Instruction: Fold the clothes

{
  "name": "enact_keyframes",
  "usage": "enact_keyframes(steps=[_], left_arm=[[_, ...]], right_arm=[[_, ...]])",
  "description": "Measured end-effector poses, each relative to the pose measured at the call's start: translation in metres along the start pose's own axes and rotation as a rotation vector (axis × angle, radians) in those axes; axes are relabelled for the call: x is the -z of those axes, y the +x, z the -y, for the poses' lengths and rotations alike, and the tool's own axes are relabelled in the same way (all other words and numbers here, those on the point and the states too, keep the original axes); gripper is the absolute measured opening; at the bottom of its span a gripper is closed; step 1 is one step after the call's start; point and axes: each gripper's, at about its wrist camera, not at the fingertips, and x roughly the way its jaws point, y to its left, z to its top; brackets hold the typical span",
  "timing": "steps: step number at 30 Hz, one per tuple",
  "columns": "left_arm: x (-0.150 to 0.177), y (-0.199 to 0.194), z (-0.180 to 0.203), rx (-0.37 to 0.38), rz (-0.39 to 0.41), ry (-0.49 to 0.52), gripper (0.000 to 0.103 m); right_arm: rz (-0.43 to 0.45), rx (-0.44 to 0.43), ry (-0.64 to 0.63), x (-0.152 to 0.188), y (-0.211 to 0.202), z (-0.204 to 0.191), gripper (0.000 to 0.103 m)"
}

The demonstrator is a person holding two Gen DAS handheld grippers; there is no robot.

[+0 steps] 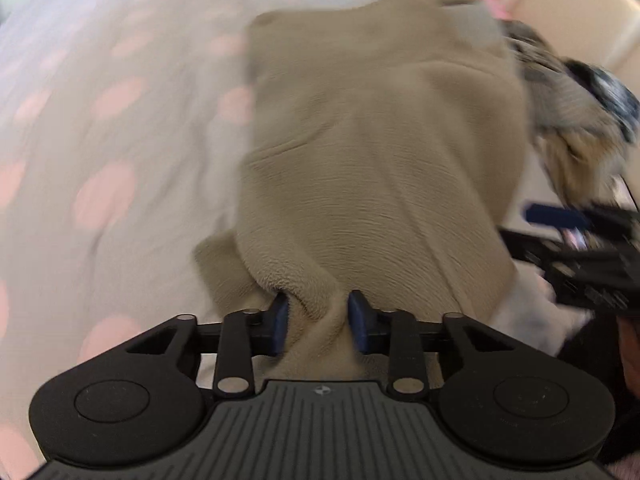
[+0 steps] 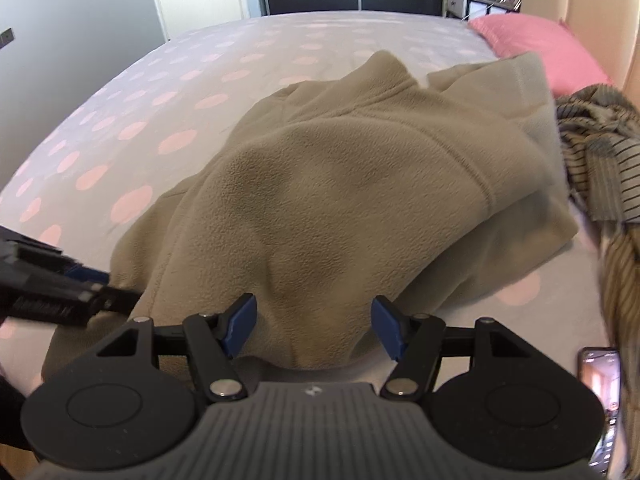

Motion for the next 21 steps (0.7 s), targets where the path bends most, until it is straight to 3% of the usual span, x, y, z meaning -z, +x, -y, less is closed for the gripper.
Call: enact_keyframes(steps=[4,7,13,15,16,21], left_arm=[[0.010,-0.010,0.031,0.096,0.041,0.111,0.027],[0.015,-0.013,0.045,0.150,0.048,0.145,0.027],[0.016,-0.016,0.042,0.169,0.030,0.131,0.027],[0.016,-0.015,0.042,0.183,0.030,0.117,0.027],[0.015,-0.014,0.041,0.190,0.032,0.112,0.027],[0.020,-0.016,0.041,0.195,0.043,0.121,0.027]], right_arm=[[0.023,0.073,0.013,-0.006,-0.006,0.005,0.056],[0.021,0.067,0.051,-0.012,-0.012,0.009,0.050],[0.000,-0.072,0.064,-0.021,-0.033,0.001,0.052],[-0.009,-0.128,0.047,-0.028,-0.035,-0.008,0.067],[-0.015,-0.156,0.038,-0.031,-0.035,-0.013,0.070],[-0.121,-0.266,0.008,-0.039,-0.013,-0.036,0.069]])
